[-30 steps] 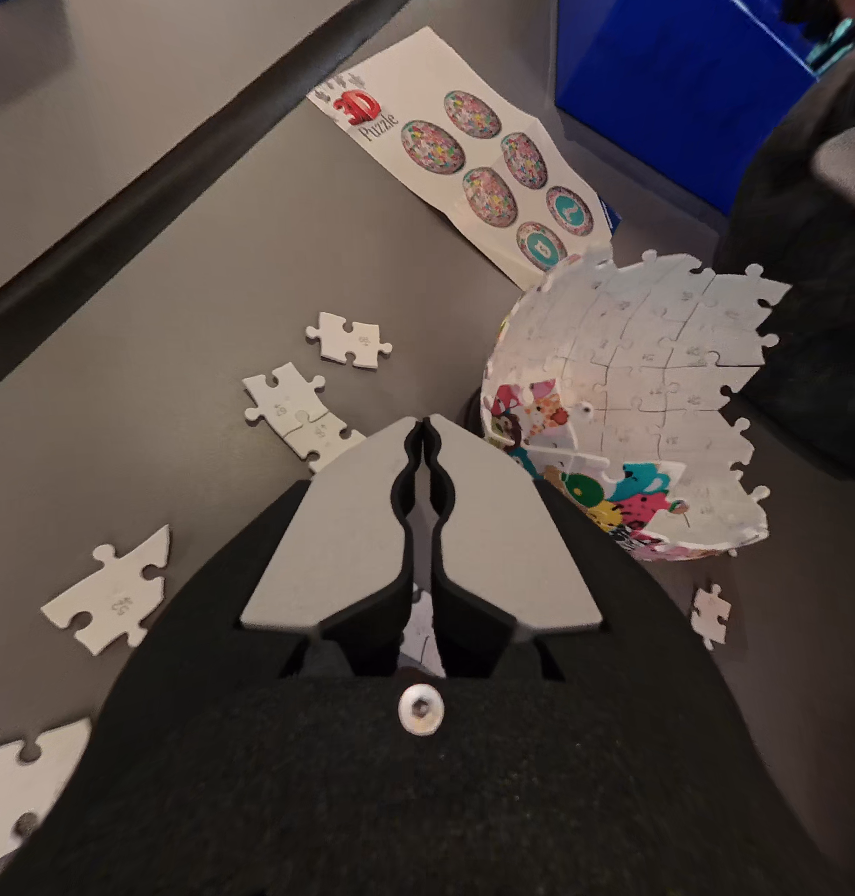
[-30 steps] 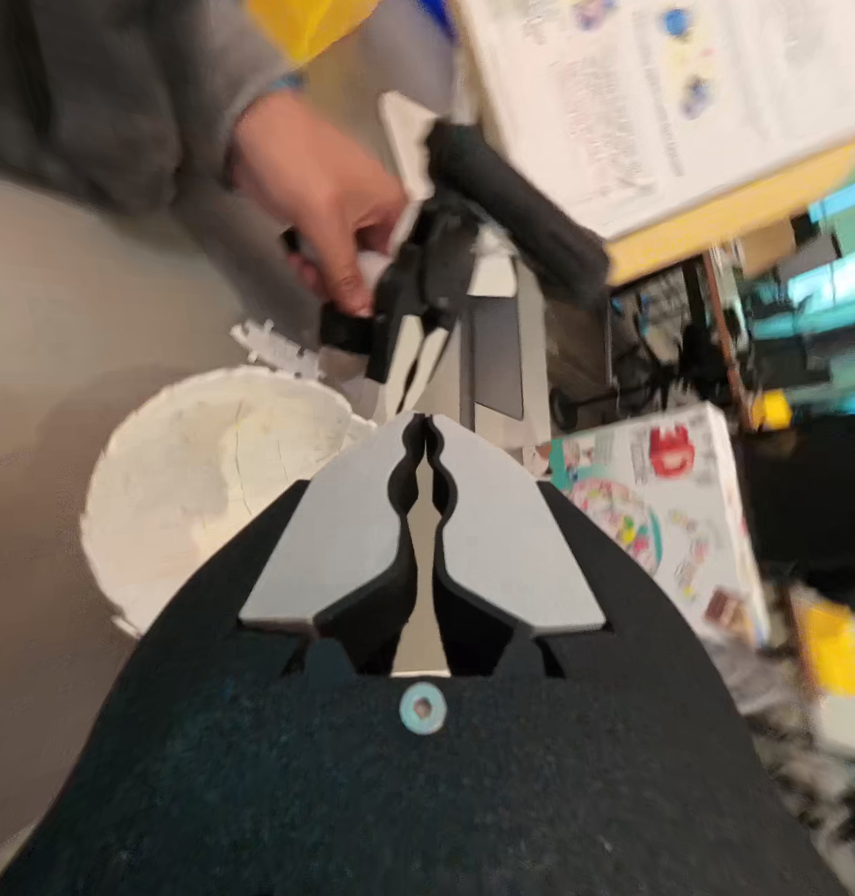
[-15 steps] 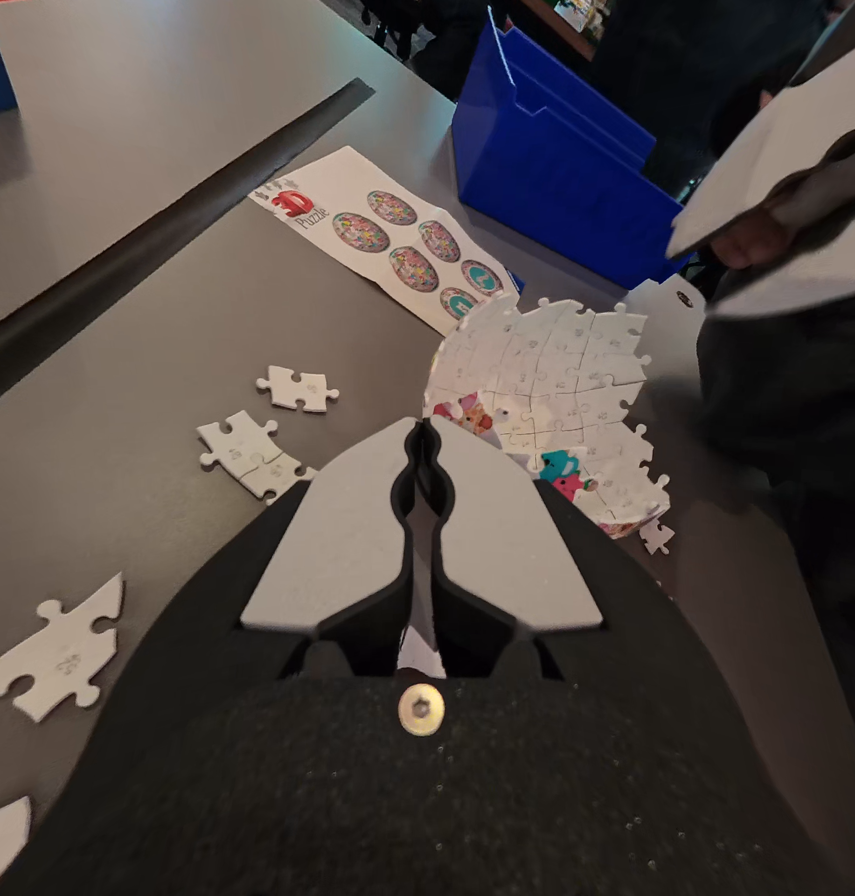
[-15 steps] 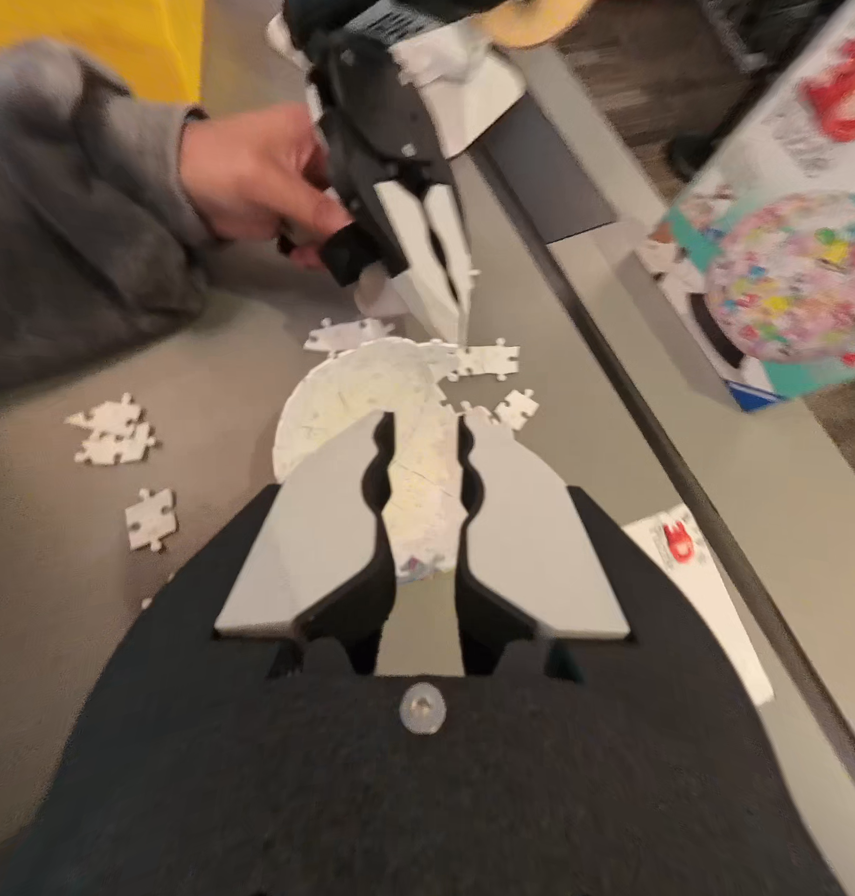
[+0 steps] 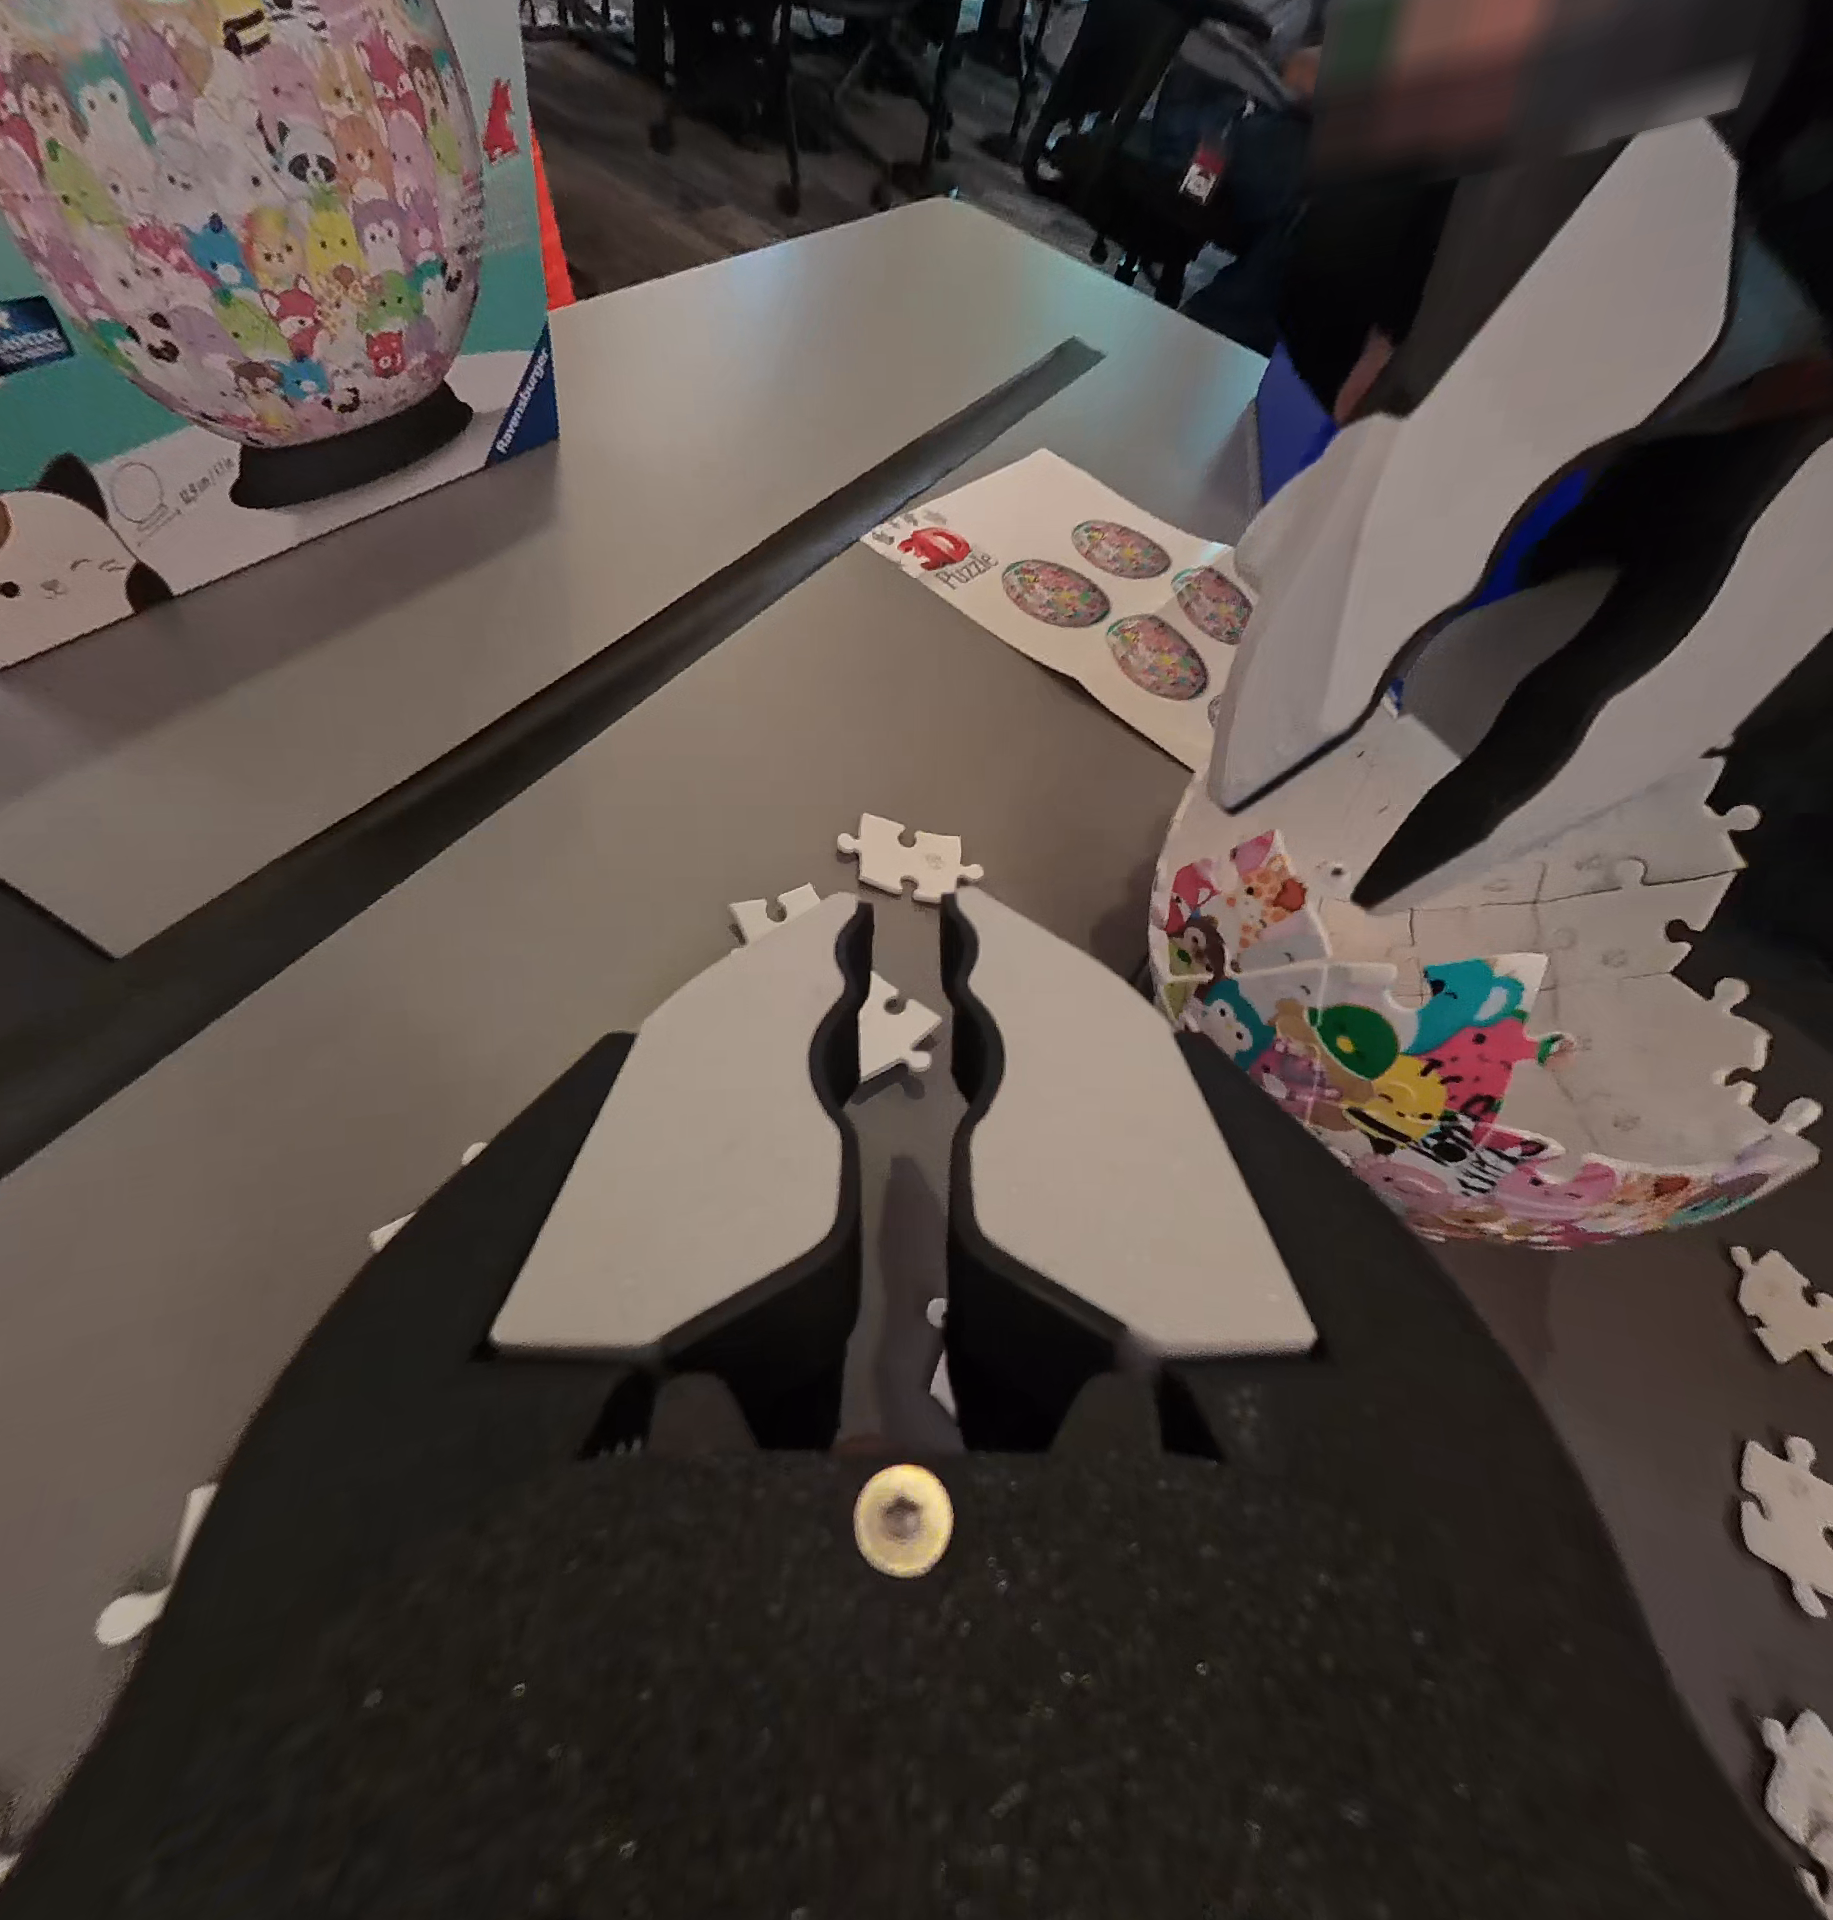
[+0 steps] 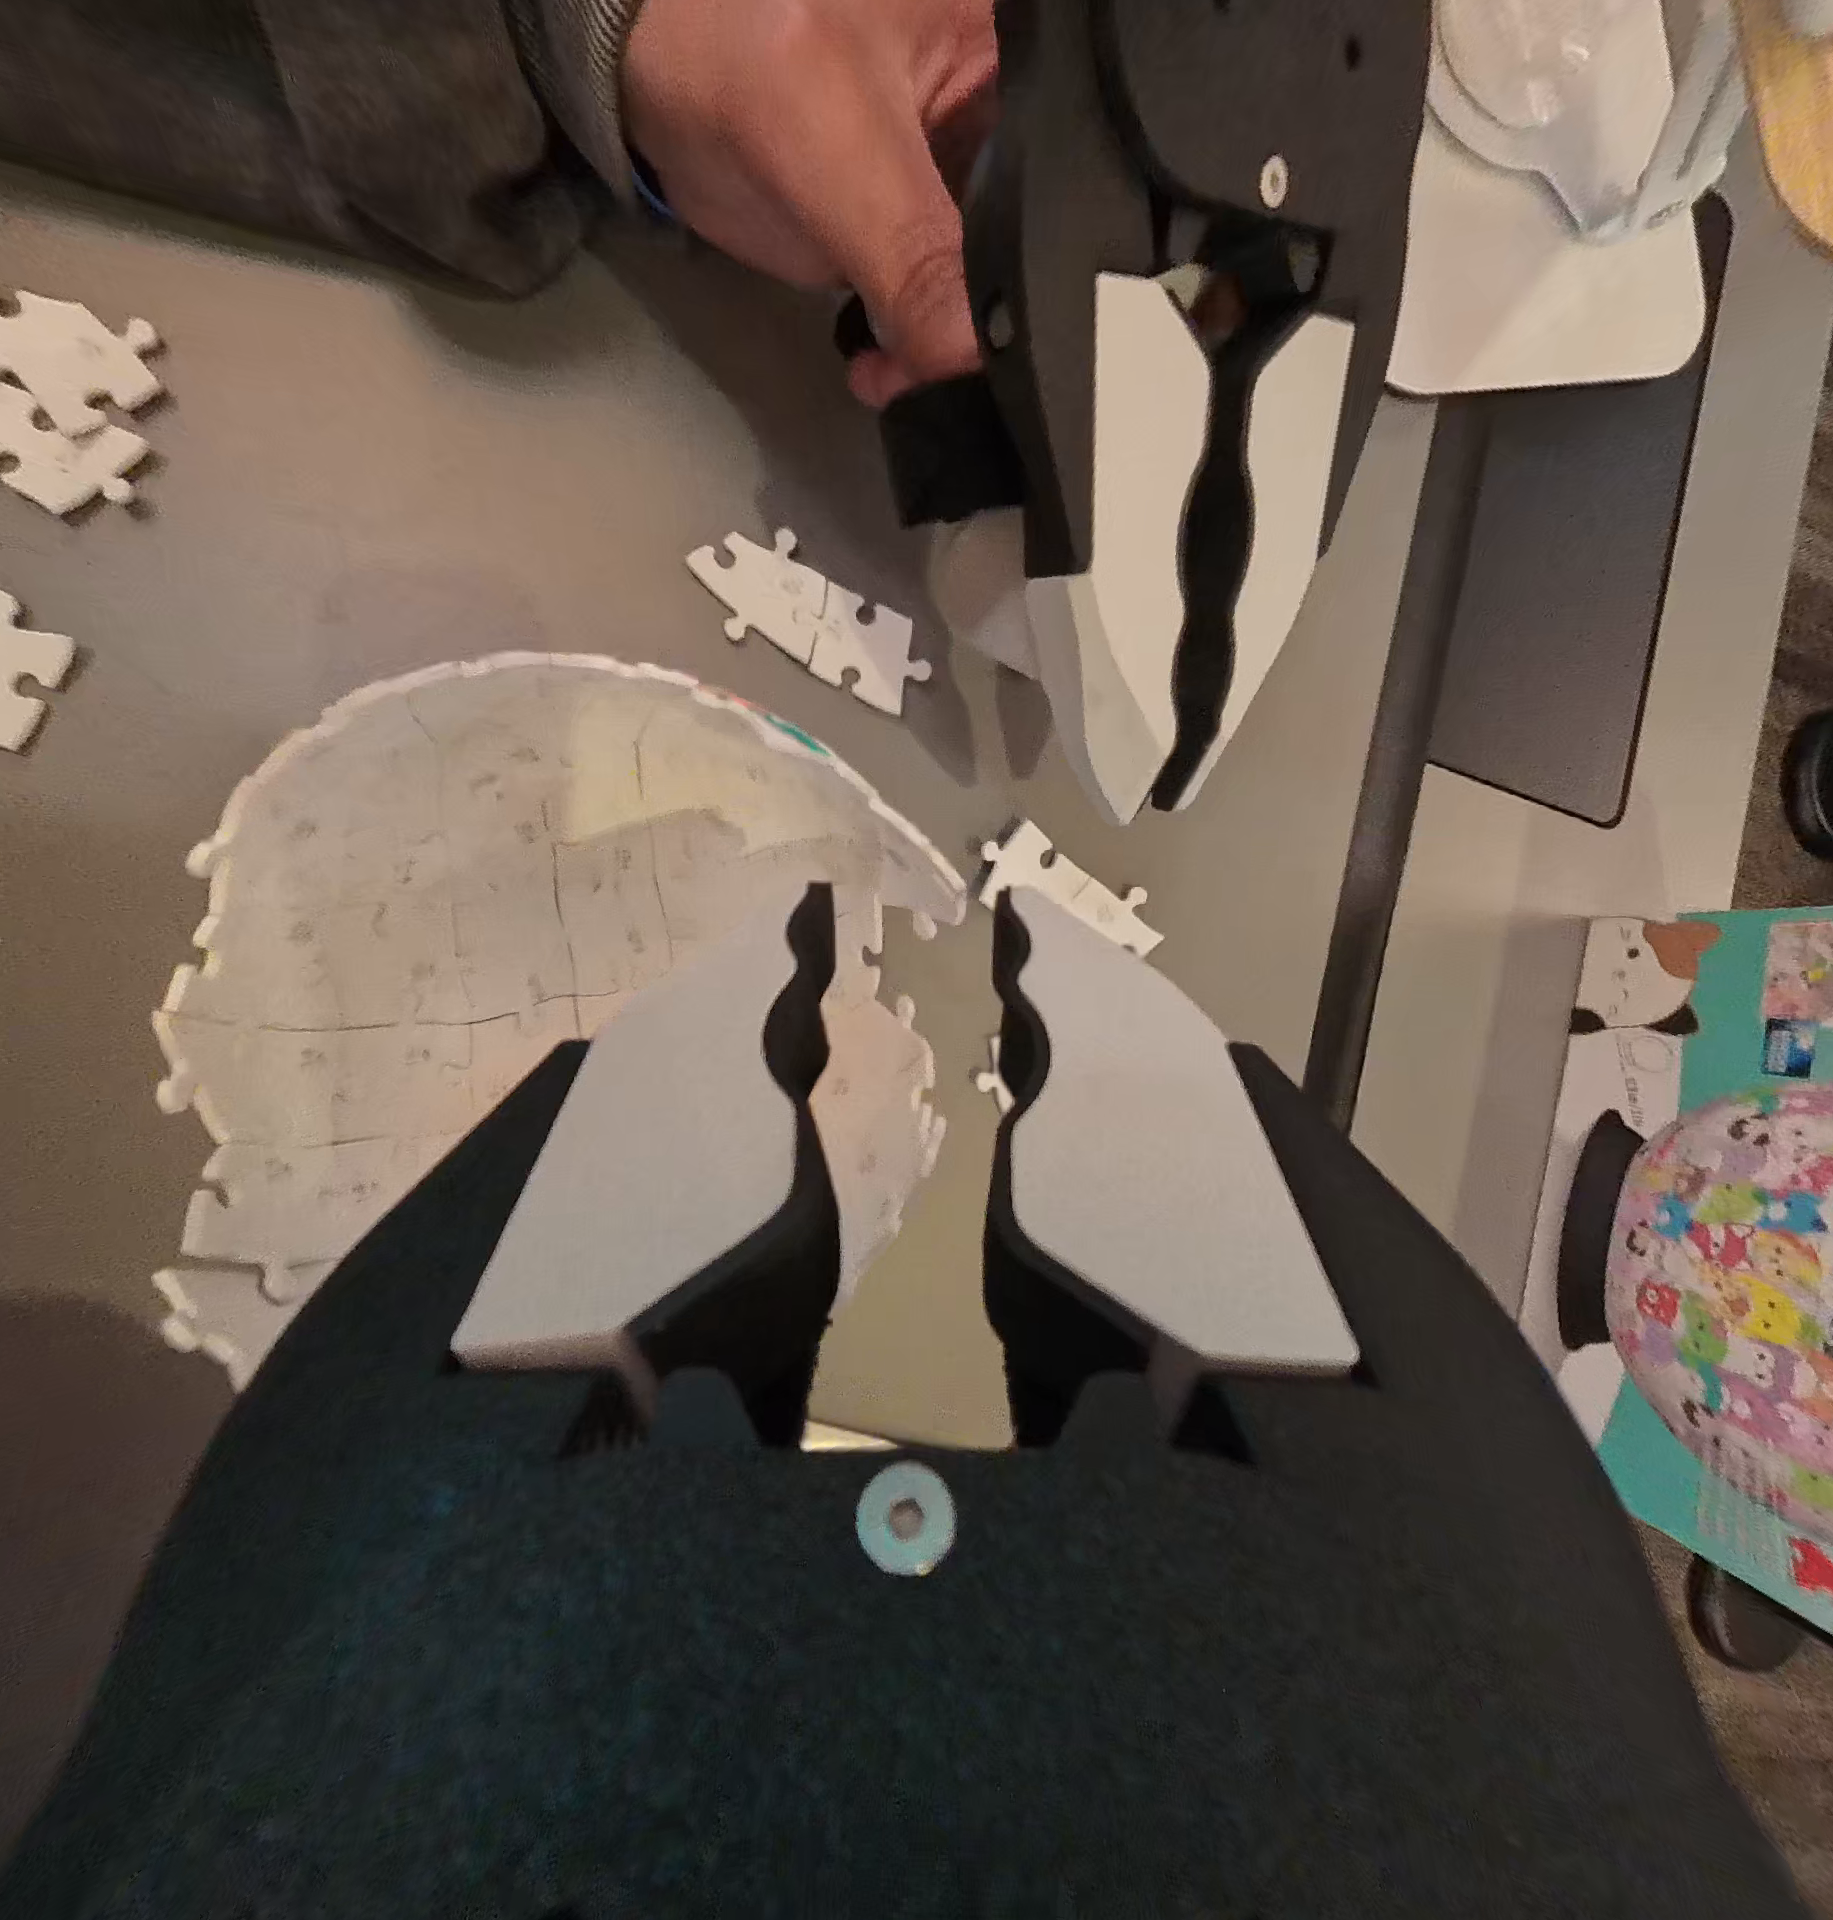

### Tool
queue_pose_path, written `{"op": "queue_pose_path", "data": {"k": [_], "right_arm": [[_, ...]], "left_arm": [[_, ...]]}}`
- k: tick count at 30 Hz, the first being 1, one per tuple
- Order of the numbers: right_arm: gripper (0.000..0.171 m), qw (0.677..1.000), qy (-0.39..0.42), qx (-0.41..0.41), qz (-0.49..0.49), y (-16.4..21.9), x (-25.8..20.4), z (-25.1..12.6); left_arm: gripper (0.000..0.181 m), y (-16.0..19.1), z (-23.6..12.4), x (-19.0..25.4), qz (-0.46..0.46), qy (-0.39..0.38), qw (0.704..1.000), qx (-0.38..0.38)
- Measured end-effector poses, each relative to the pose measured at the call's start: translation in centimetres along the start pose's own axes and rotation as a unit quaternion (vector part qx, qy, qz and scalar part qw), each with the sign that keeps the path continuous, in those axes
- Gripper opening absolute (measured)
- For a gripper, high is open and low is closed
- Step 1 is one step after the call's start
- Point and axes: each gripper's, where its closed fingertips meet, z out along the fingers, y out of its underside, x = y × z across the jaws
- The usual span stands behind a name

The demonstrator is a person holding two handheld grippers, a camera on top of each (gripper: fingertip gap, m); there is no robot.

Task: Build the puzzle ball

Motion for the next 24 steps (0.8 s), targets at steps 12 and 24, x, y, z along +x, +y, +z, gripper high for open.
{"op": "queue_pose_path", "data": {"k": [12, 24], "right_arm": [[0.027, 1.000, -0.012, -0.008, 0.008, 0.0, -1.1, 0.3], [0.031, 0.999, -0.016, -0.029, 0.014, 0.6, -1.0, 1.0]], "left_arm": [[0.011, 0.9, 0.9, 0.5, 0.000, 0.013, 1.000, -0.025], [0.011, 1.2, 1.1, 0.8, 0.007, 0.016, 0.999, -0.036]]}}
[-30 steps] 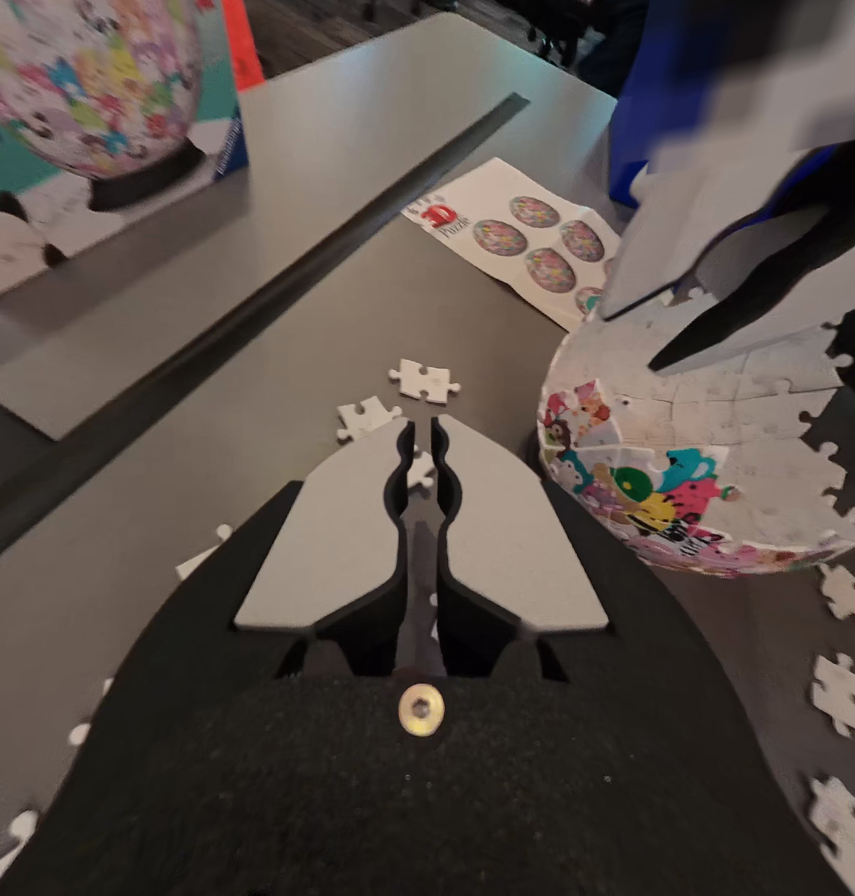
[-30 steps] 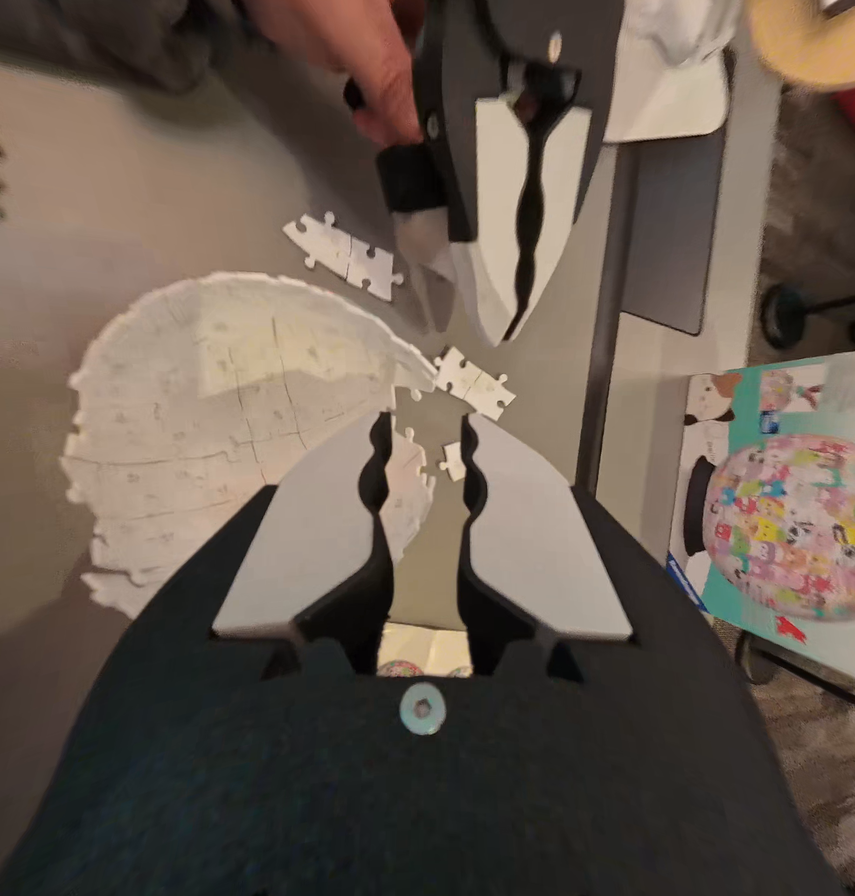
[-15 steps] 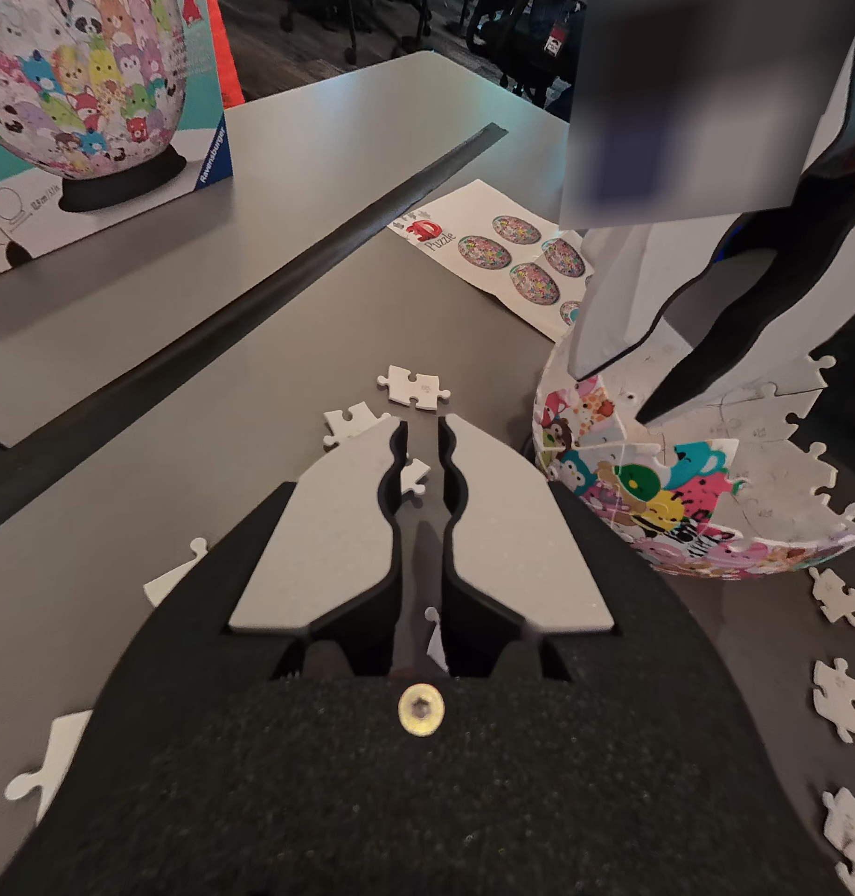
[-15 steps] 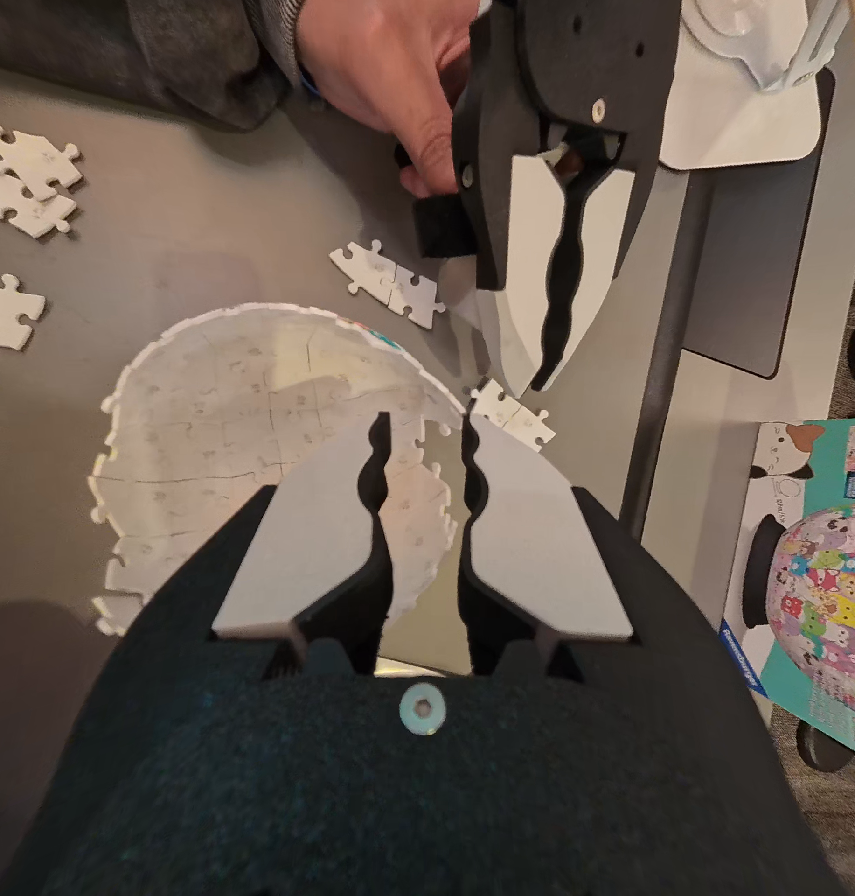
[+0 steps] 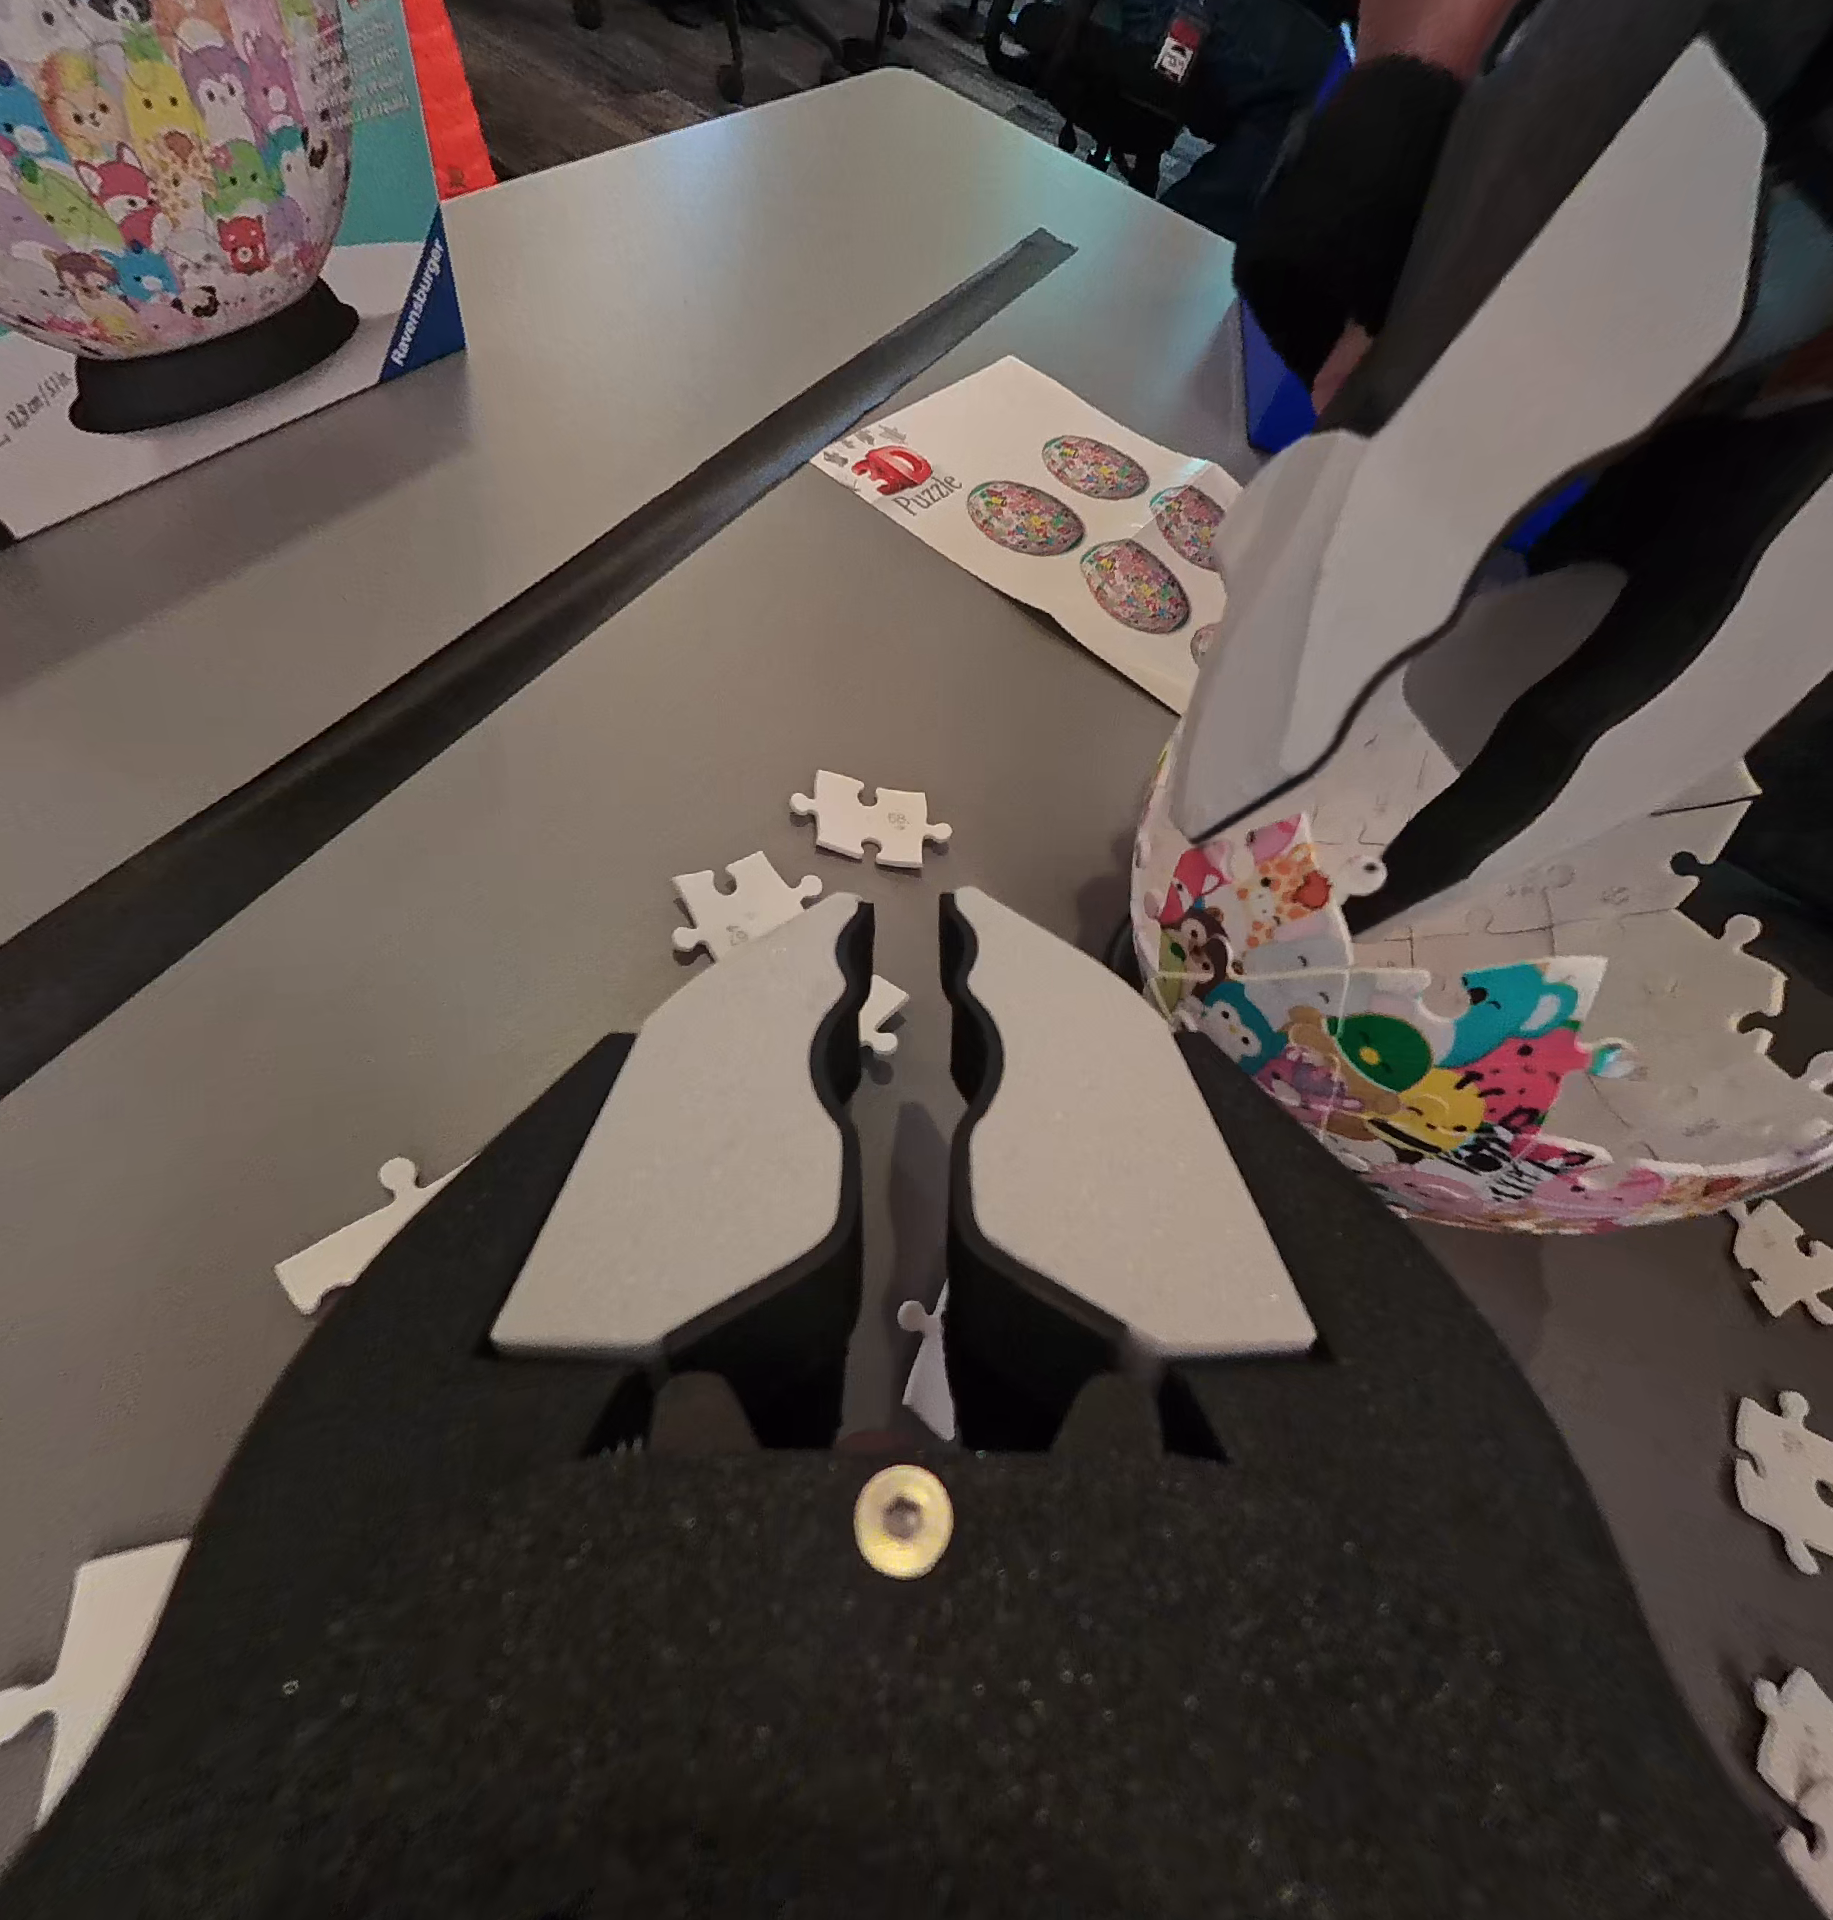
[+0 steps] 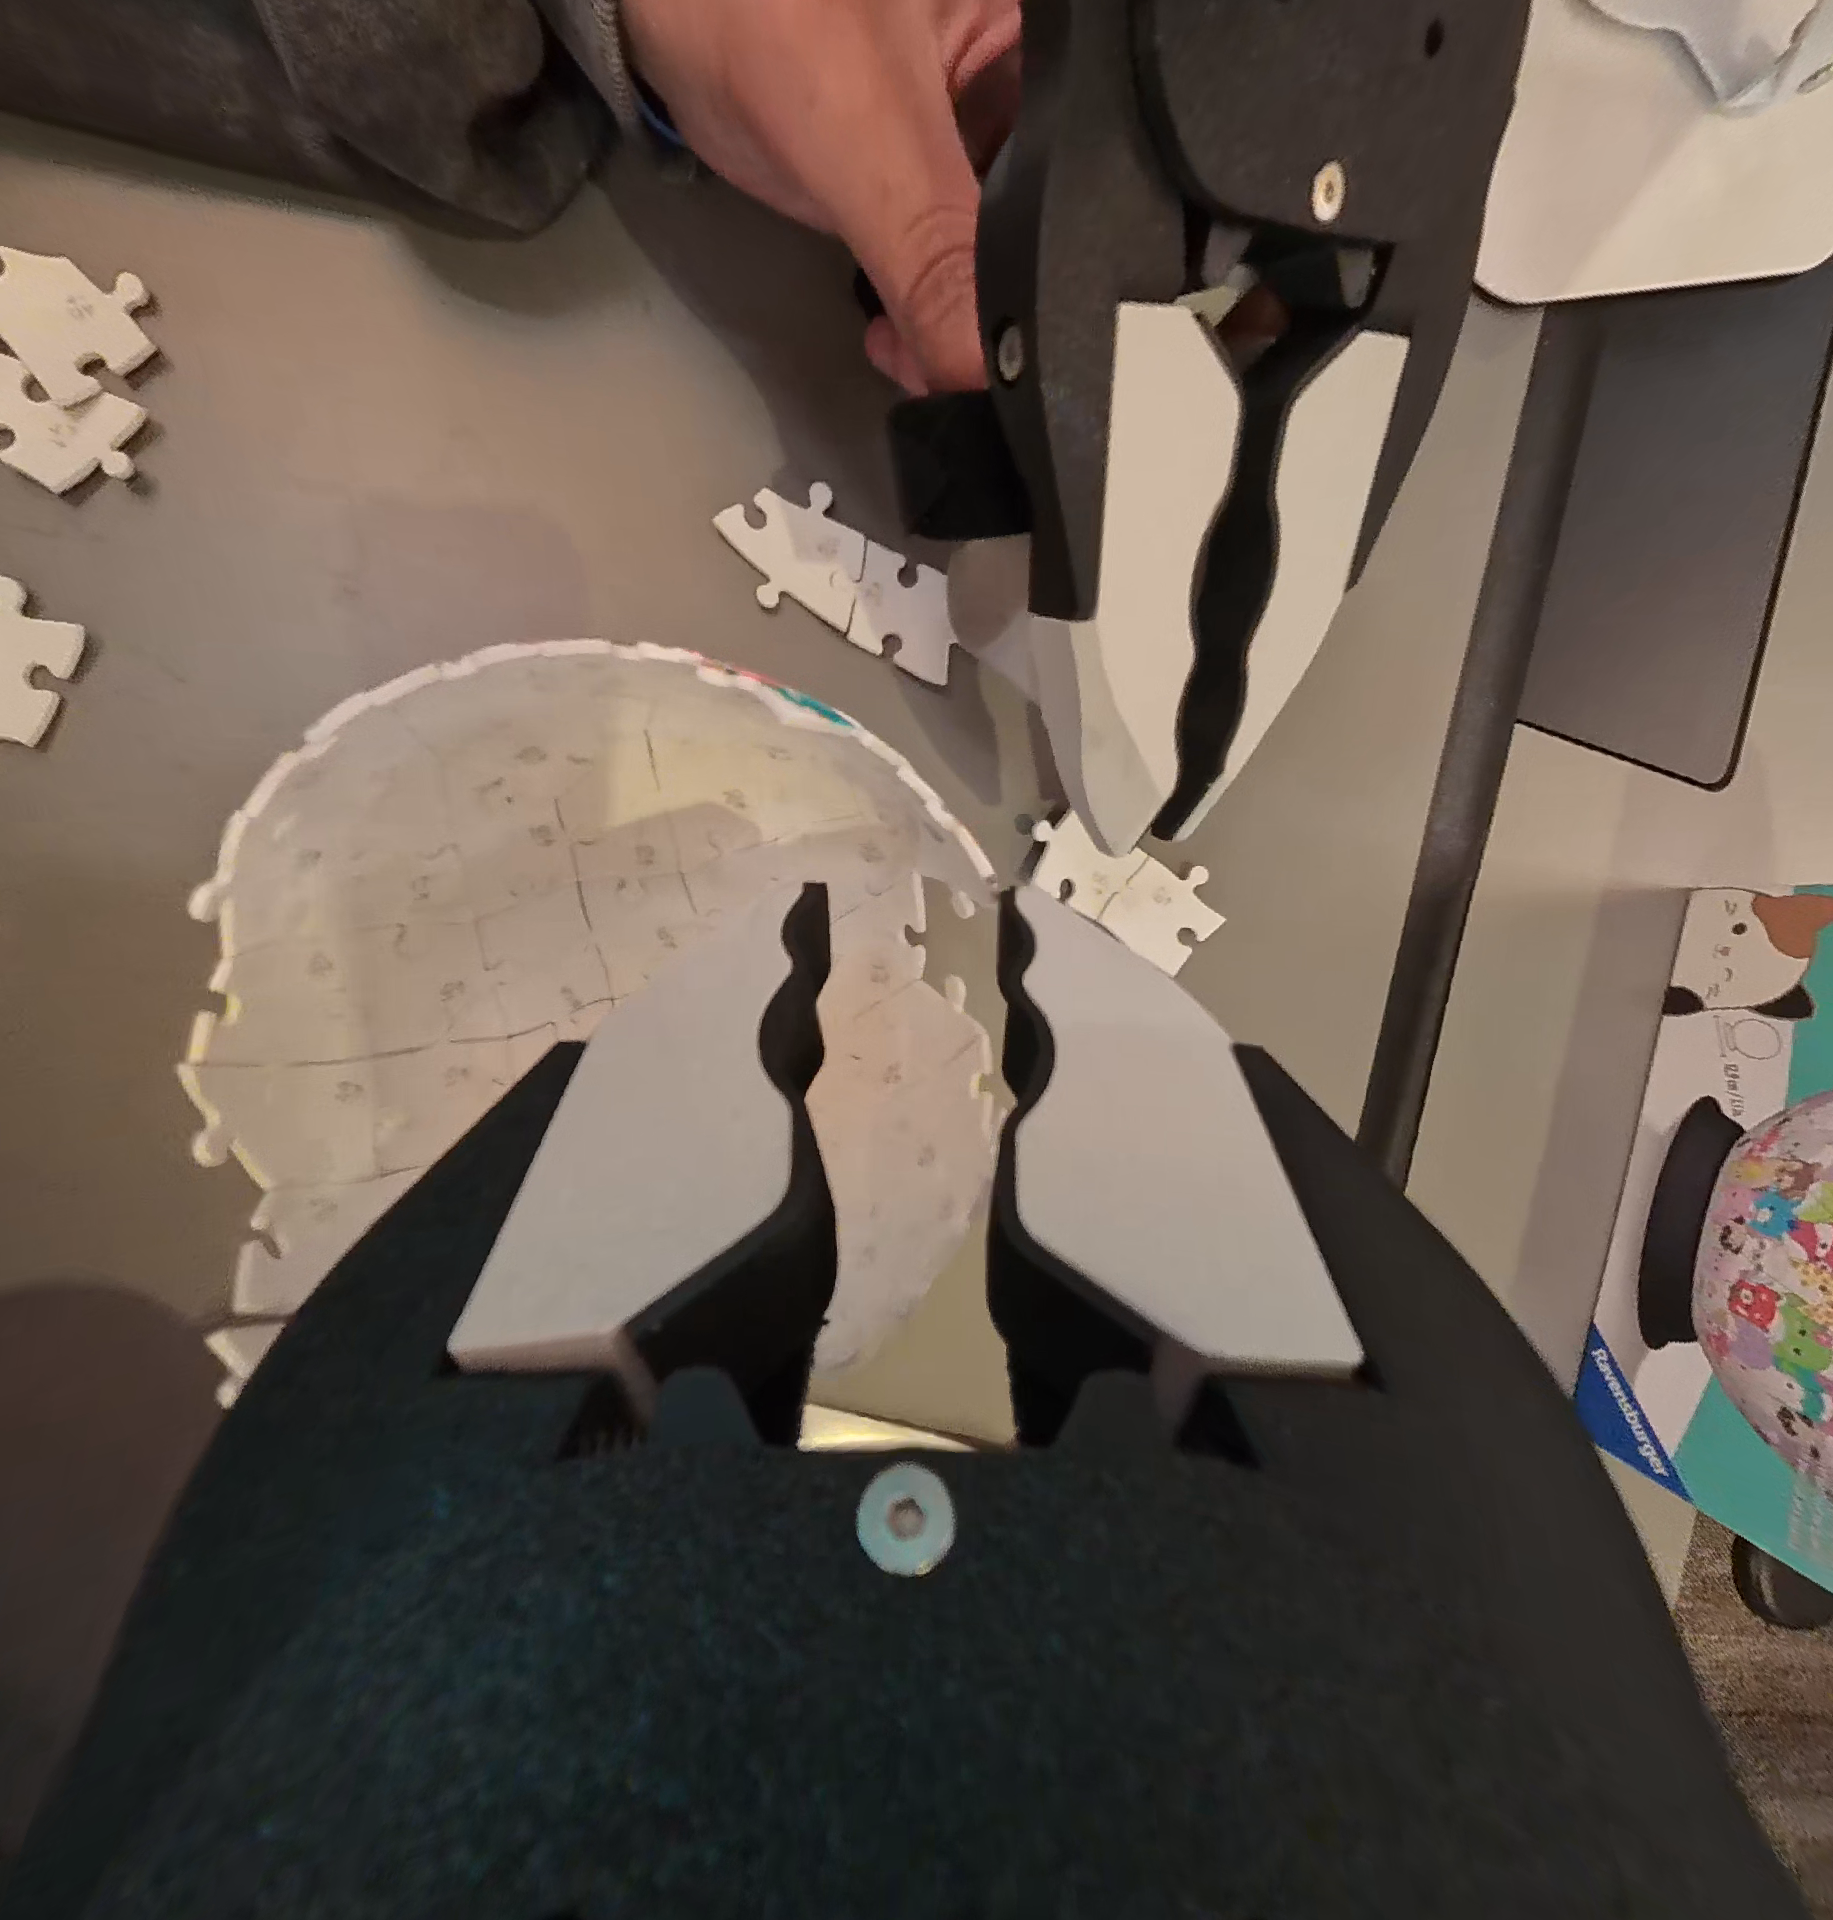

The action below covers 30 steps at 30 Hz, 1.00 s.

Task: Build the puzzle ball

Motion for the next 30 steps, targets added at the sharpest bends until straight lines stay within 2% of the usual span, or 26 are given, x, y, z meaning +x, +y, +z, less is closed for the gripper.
{"op": "queue_pose_path", "data": {"k": [6, 7, 9, 11, 14, 18, 21, 23, 26, 30], "right_arm": [[0.030, 1.000, 0.014, -0.007, 0.001, 0.2, 0.5, -0.5], [0.026, 1.000, 0.016, -0.009, 0.002, 0.3, 0.6, -0.8], [0.002, 0.999, 0.032, -0.019, -0.008, 0.4, 0.8, -1.3], [0.000, 0.998, 0.053, -0.021, -0.021, -0.1, 0.7, -2.0], [0.000, 0.992, 0.120, 0.005, -0.046, -2.0, 0.5, -3.5], [0.000, 0.958, 0.233, 0.054, -0.160, -4.3, 0.7, -6.2], [0.000, 0.949, 0.215, 0.065, -0.223, -4.8, 0.0, -6.7], [0.000, 0.953, 0.196, 0.040, -0.229, -4.2, -0.2, -6.6], [0.000, 0.958, 0.198, 0.026, -0.207, -3.7, -0.3, -7.0], [0.000, 0.968, 0.205, 0.056, -0.134, -3.2, -1.2, -7.5]], "left_arm": [[0.011, 0.2, 0.0, 0.4, 0.003, 0.013, 1.000, -0.011], [0.010, 0.2, -0.2, 0.5, 0.005, 0.016, 1.000, -0.014], [0.008, 0.1, -0.4, 1.6, -0.002, 0.060, 0.998, -0.021], [0.005, 0.7, -0.6, 2.5, -0.008, 0.099, 0.994, -0.050], [0.000, 1.3, -0.8, 2.9, -0.005, 0.116, 0.991, -0.061], [0.000, 1.0, -1.1, 3.0, -0.015, 0.132, 0.990, -0.048], [0.000, 1.0, -1.3, 2.7, -0.029, 0.142, 0.989, -0.033], [0.000, 1.0, -1.2, 2.7, -0.038, 0.145, 0.988, -0.029], [0.000, 0.8, -1.1, 2.3, -0.028, 0.126, 0.991, -0.020], [0.000, 0.2, -1.3, 2.8, -0.025, 0.138, 0.990, 0.001]]}}
